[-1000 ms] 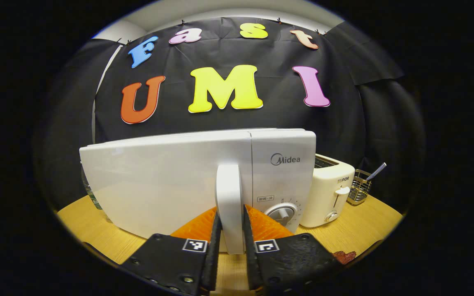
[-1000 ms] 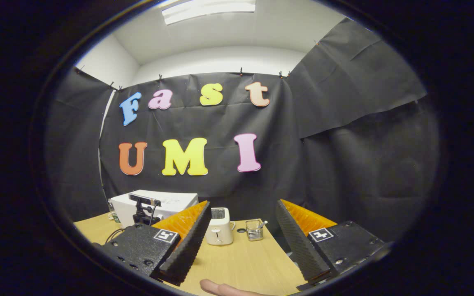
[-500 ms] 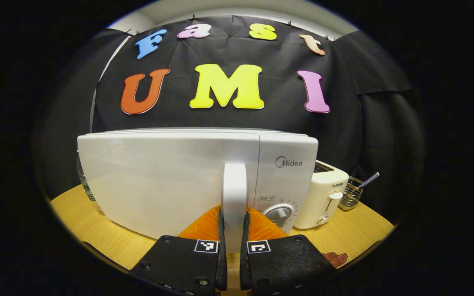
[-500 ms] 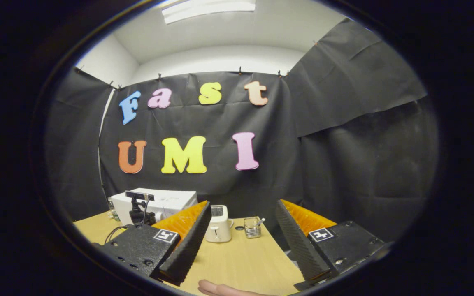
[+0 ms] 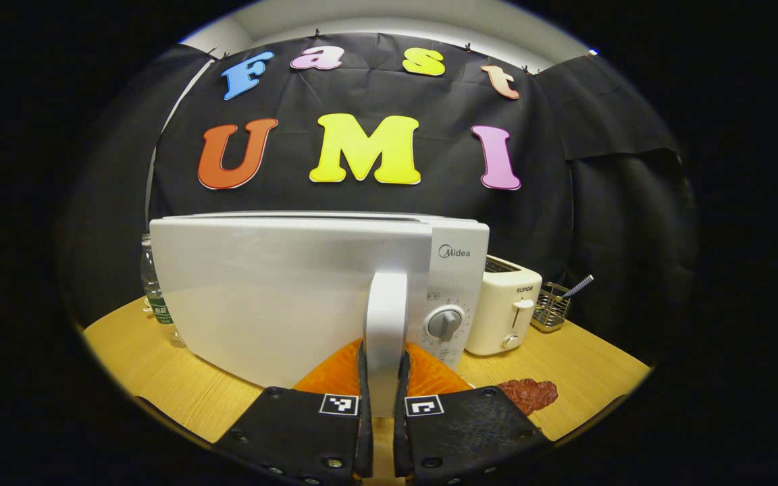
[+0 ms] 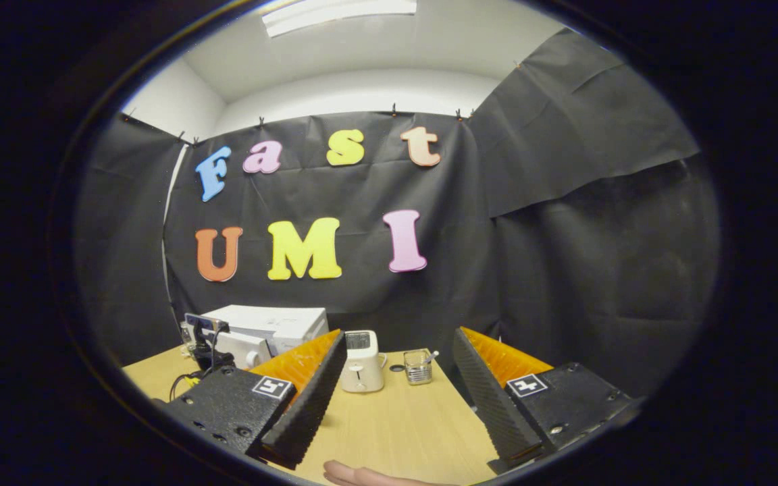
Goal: Open the microwave oven with the left hand, put the food in, and close the microwave oven.
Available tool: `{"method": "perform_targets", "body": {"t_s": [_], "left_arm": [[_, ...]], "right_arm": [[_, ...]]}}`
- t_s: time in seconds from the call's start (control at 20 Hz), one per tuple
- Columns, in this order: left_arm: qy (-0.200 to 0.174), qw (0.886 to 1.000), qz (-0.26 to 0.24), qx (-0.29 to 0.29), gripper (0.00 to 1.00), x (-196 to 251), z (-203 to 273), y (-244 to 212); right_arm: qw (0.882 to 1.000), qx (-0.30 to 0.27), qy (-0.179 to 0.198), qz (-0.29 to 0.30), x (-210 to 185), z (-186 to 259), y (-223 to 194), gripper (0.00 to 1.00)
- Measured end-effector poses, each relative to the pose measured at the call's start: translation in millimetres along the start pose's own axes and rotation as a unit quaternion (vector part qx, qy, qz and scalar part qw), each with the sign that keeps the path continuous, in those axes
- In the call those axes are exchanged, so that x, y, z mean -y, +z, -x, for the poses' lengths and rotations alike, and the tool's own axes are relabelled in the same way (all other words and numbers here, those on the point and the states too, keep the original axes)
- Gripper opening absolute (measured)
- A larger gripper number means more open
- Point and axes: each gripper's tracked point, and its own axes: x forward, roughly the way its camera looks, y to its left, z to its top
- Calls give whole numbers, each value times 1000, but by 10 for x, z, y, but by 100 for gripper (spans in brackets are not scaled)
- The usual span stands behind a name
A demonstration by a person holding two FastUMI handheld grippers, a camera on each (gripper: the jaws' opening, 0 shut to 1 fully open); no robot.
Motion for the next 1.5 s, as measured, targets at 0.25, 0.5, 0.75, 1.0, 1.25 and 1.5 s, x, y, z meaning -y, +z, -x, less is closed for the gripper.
{"method": "perform_targets", "body": {"t_s": [0.25,0.5,0.75,1.0,1.25,1.5], "left_arm": [[-20,1000,-10,7,11,-157,477,-75],[-10,1000,-19,17,16,-437,975,-121],[12,999,-19,26,19,-869,1478,-188],[61,998,-15,19,20,-1600,2085,-334],[137,990,-32,6,73,-2232,2695,-454],[167,985,-36,26,97,-2358,3120,-277]], "right_arm": [[1000,0,11,16,-229,122,34,100],[999,6,34,27,-519,282,46,100],[998,9,50,29,-706,373,-9,90],[997,0,72,37,-933,420,-166,90],[995,-17,92,45,-1165,388,-357,100],[993,-42,99,52,-1285,259,-519,90]]}}
